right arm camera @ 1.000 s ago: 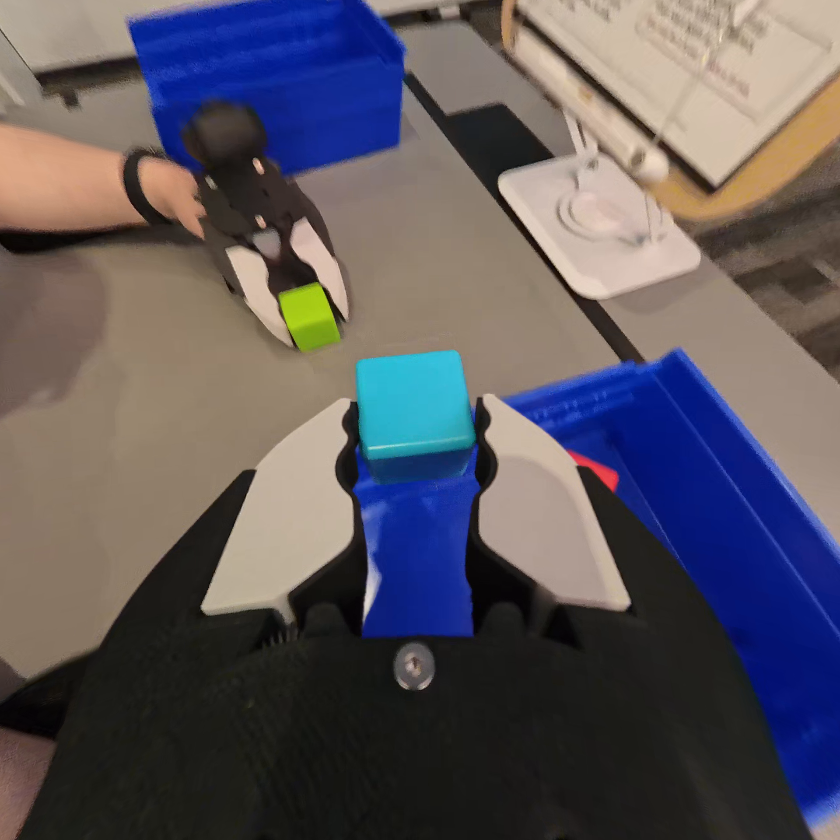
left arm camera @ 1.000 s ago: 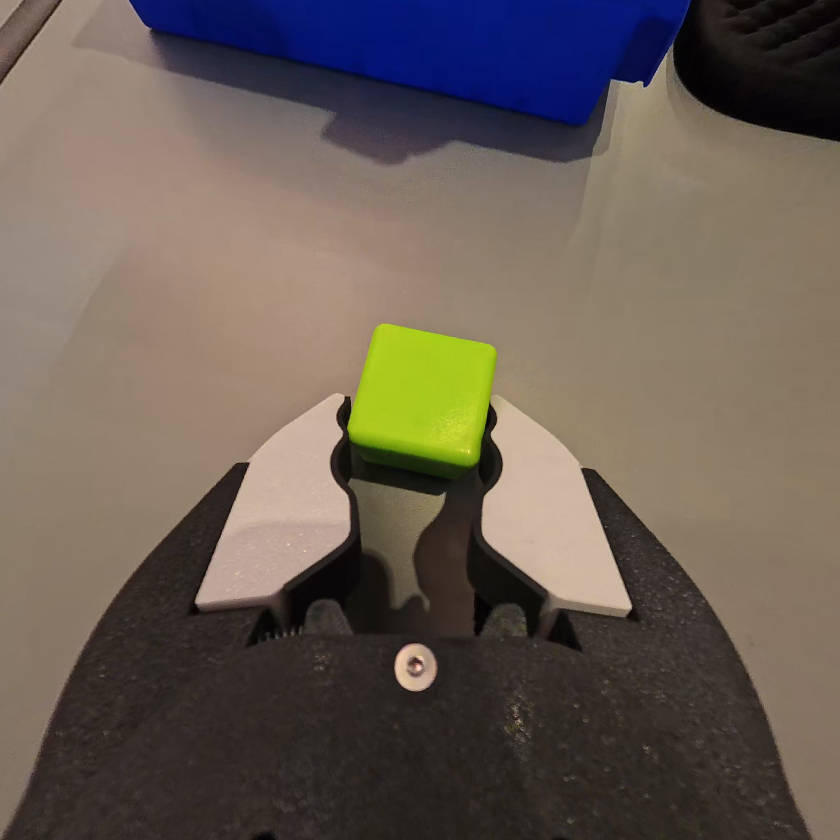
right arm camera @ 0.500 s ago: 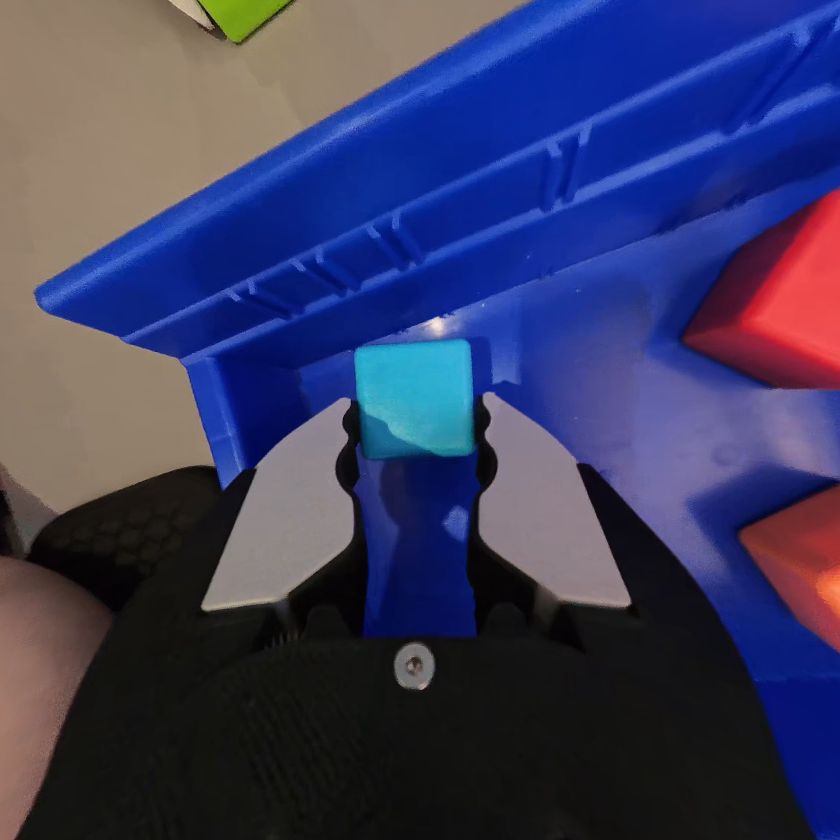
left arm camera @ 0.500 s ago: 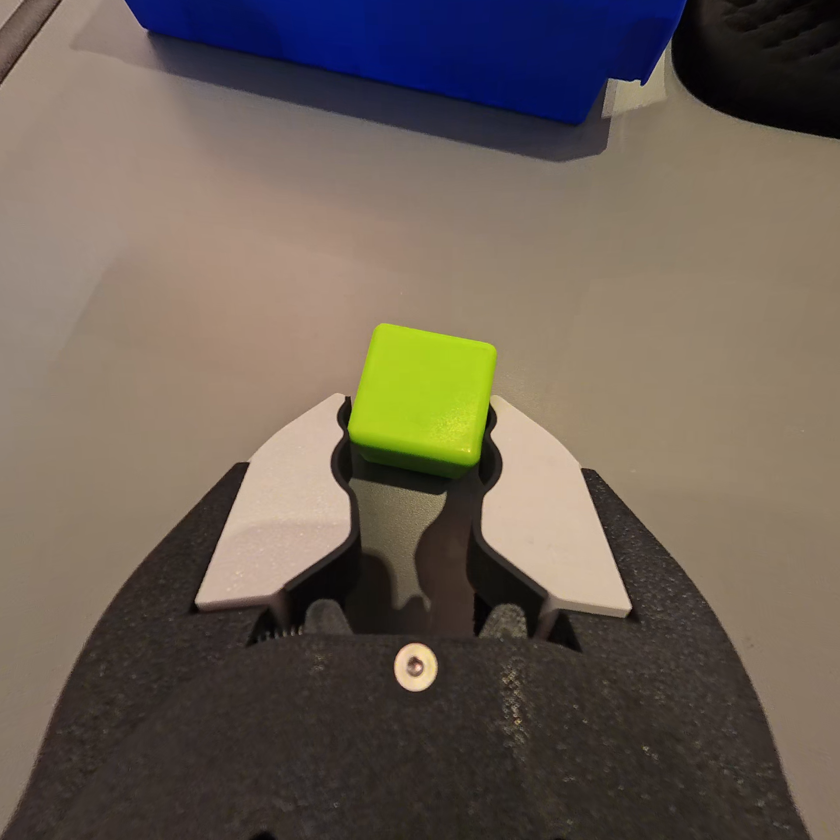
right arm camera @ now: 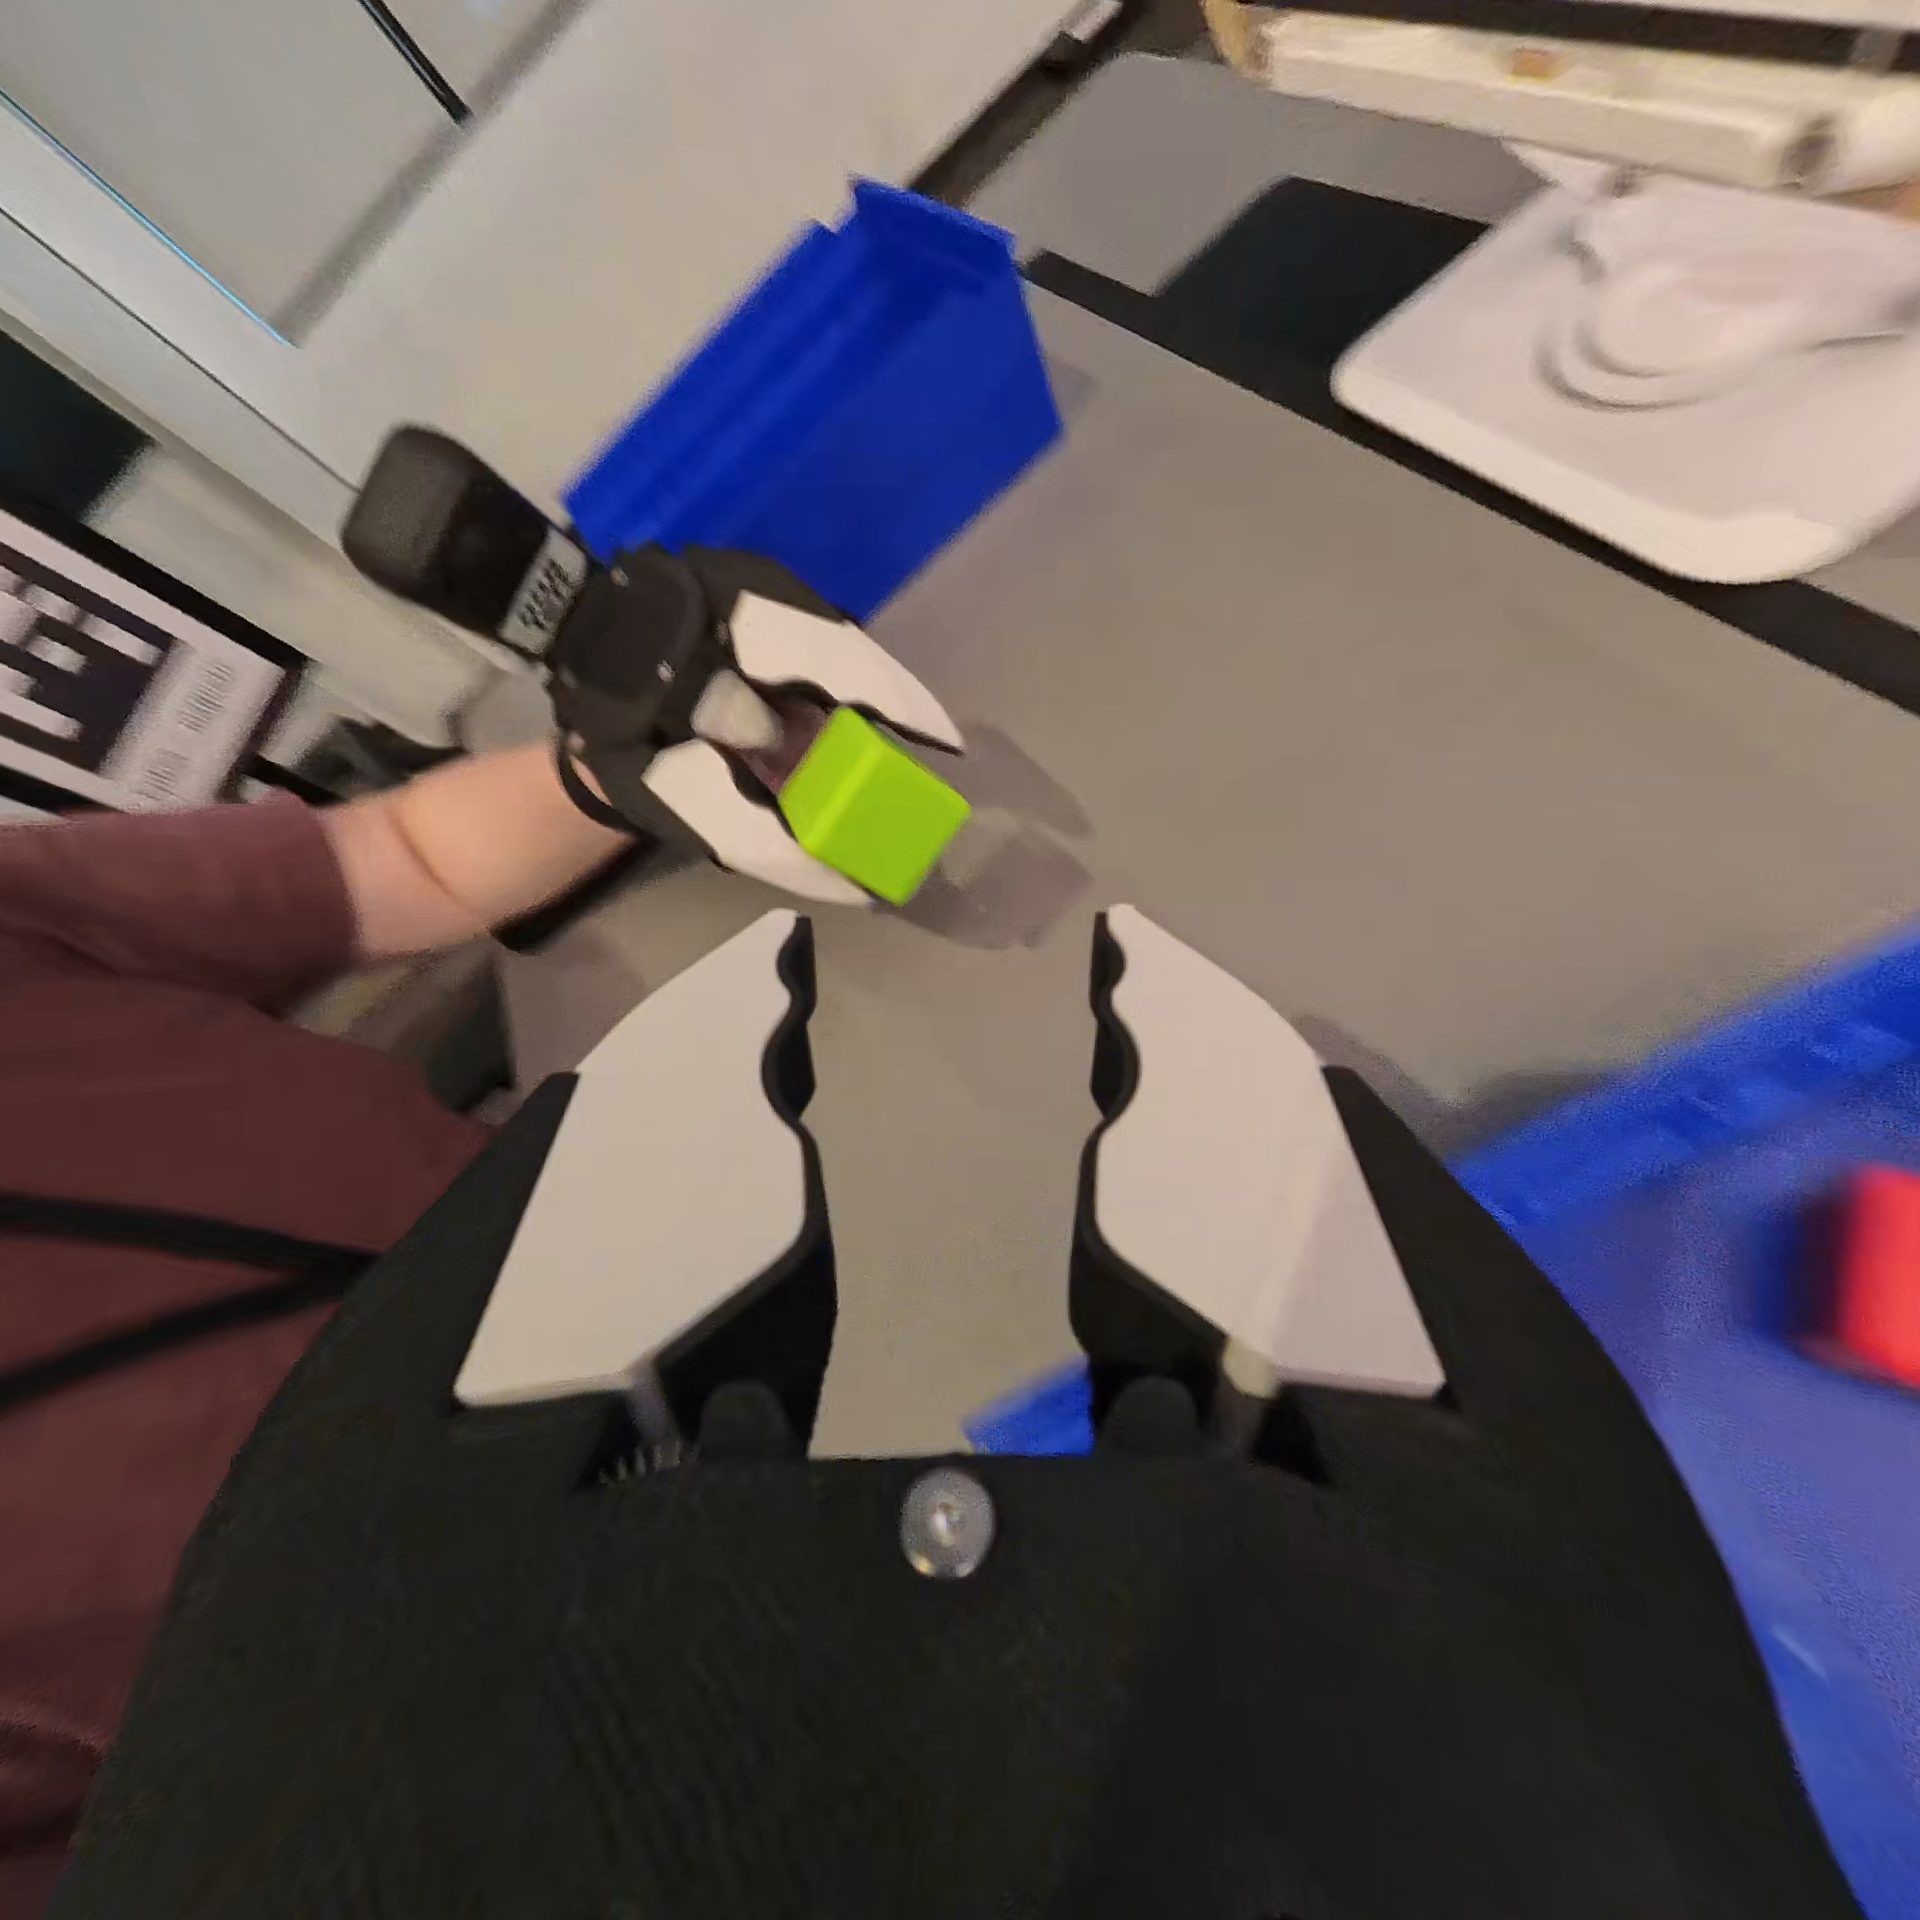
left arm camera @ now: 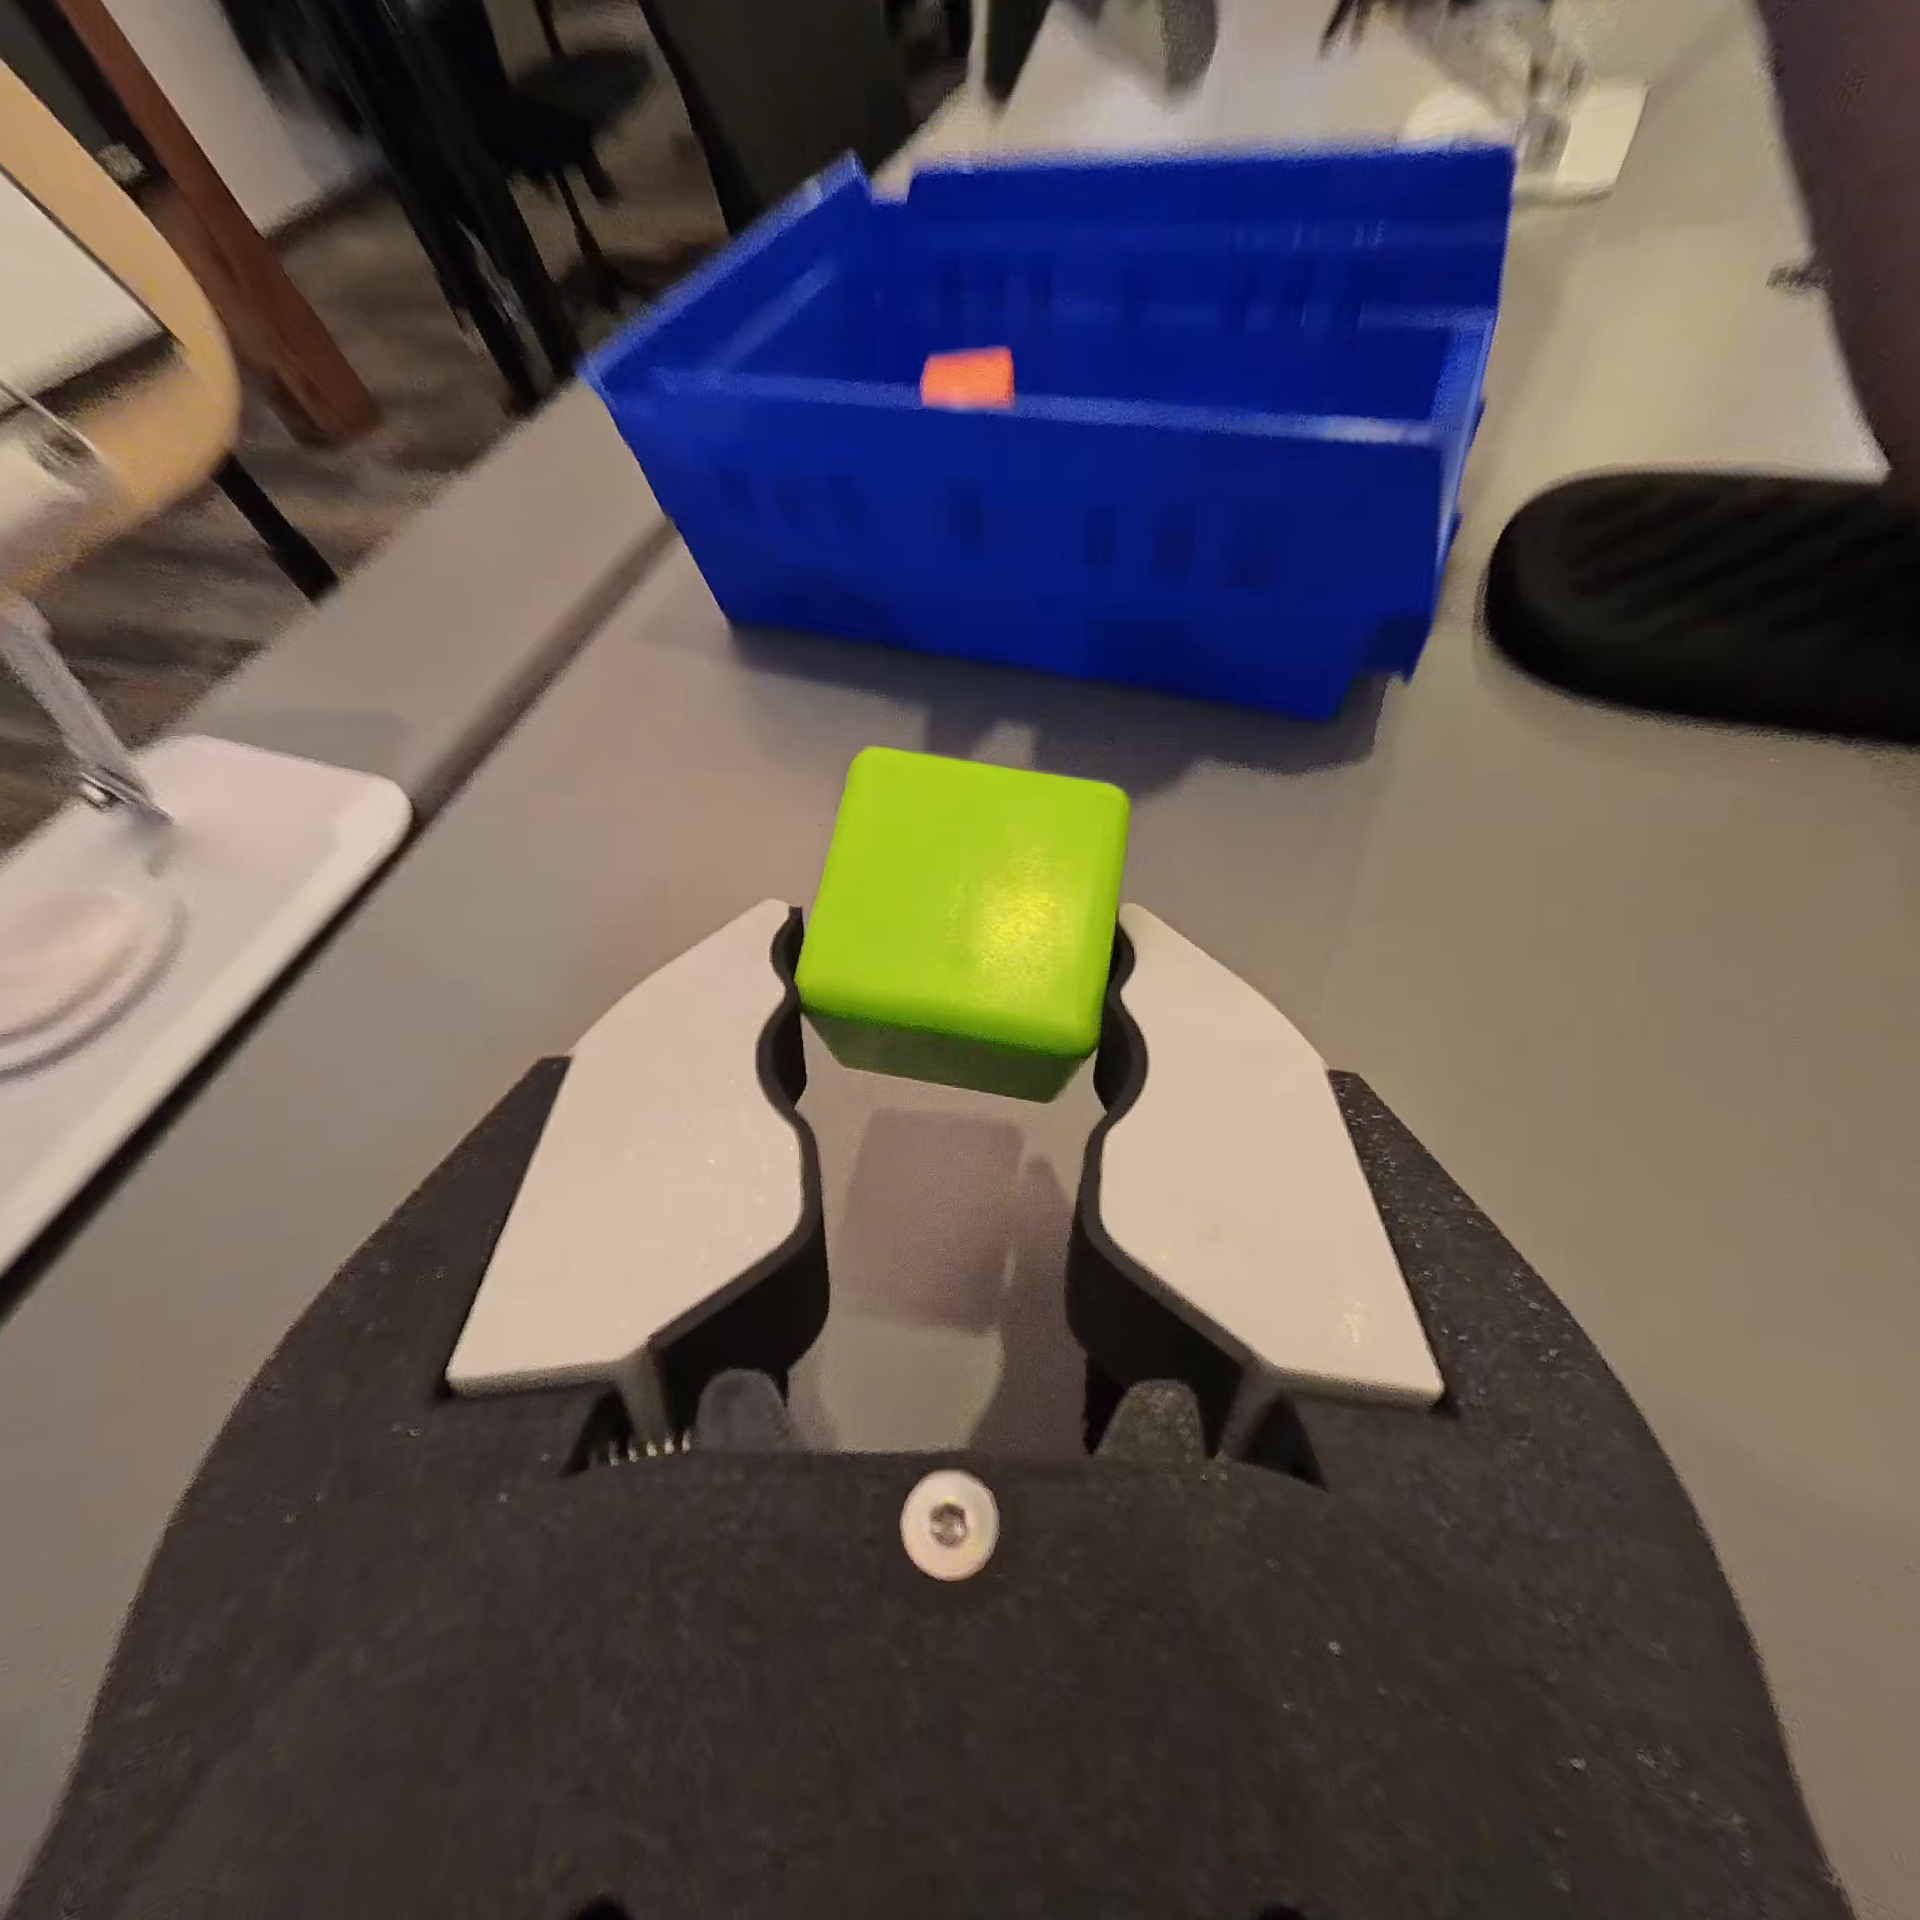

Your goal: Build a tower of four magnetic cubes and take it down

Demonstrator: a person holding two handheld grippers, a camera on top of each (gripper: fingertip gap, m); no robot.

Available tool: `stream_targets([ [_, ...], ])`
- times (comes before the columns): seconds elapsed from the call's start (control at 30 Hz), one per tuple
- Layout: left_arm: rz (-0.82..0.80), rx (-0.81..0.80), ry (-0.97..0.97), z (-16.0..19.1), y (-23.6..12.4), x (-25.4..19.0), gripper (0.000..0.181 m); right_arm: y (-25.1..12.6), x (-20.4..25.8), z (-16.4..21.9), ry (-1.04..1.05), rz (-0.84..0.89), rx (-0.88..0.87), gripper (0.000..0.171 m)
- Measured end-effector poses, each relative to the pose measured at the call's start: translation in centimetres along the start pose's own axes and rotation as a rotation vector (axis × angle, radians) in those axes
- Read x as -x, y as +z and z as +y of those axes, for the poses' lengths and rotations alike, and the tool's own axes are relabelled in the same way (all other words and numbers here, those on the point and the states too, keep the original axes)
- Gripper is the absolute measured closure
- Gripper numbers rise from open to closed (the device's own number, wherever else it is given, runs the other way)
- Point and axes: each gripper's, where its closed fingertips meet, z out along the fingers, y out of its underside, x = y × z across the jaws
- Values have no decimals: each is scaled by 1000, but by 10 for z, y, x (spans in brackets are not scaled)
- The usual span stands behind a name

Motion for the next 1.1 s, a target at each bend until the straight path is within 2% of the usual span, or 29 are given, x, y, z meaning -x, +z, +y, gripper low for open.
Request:
stream_targets([
  [0.13, -56, -122, 28, -31, -18, 2, 128, 63, 37, -1, 81, -162, 42, 110],
  [0.27, -69, -145, 72, -37, -22, -2, 128, 101, 49, 7, 169, -245, 75, 105],
  [0.37, -78, -138, 97, -37, -20, -5, 128, 116, 47, 13, 214, -239, 89, 104],
  [0.43, -75, -128, 110, -35, -17, -7, 128, 121, 51, 17, 240, -288, 114, 116],
  [0.6, -74, -101, 136, -30, -12, -12, 129, 119, 46, 19, 244, -304, 123, 121],
  [0.7, -55, -76, 112, -27, -8, -15, 121, 102, 40, 16, 210, -263, 129, 121],
  [0.77, -43, -61, 91, -23, -7, -14, 119, 76, 30, 14, 158, -179, 135, 121],
  [0.8, -39, -58, 81, -22, -7, -13, 118, 59, 21, 14, 127, -98, 141, 121],
  [0.87, -29, -52, 61, -21, -7, -12, 120, 14, -16, 24, 82, 181, 183, 121],
  [0.93, -21, -50, 42, -21, -8, -11, 120, -34, -51, 48, 119, 434, 263, 122],
  [1.0, -8, -48, 35, -21, -7, -13, 121, -70, -80, 80, 209, 608, 375, 122],
  [1.1, 4, -39, 36, -20, -5, -15, 122, -100, -112, 125, 317, 738, 561, 122],
])
